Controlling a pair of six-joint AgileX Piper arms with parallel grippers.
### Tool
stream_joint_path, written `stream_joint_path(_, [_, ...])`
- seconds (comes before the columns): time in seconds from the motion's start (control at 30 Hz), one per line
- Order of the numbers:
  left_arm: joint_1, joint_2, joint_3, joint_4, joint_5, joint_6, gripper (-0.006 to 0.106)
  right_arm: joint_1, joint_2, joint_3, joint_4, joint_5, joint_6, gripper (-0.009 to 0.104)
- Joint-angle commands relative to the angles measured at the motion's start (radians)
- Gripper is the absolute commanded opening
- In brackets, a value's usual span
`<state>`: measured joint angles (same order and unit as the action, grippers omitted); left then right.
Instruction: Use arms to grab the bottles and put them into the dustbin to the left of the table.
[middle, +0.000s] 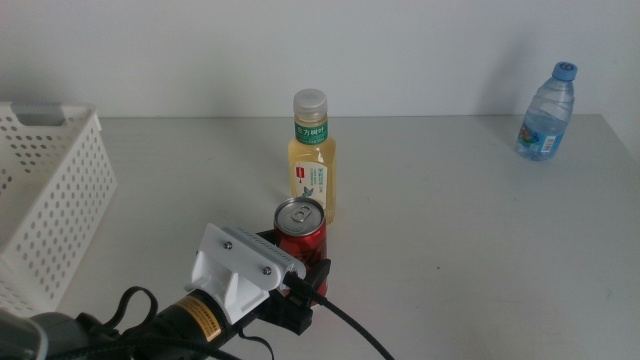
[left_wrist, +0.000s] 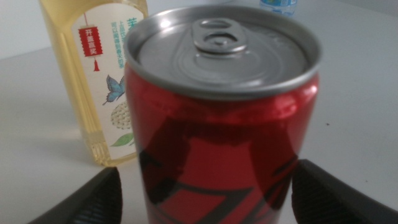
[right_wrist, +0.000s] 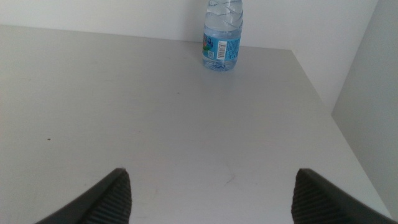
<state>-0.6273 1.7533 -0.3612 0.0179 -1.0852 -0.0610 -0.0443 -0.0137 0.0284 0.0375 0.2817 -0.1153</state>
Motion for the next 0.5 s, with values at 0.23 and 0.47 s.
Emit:
stream_joint_path(0.23, [0.0,0.04,-0.084,0.003,-0.083,-0.068,0.086,-0.006,-0.021,-0.009,-0.009,-0.078,-0.007,0.066])
stream_joint_path(0.47, [0.001,0.041,-0.084,0.006,-0.083,-0.069,0.042,-0.006,-0.021,-0.009,-0.009,-0.078,-0.007,0.066])
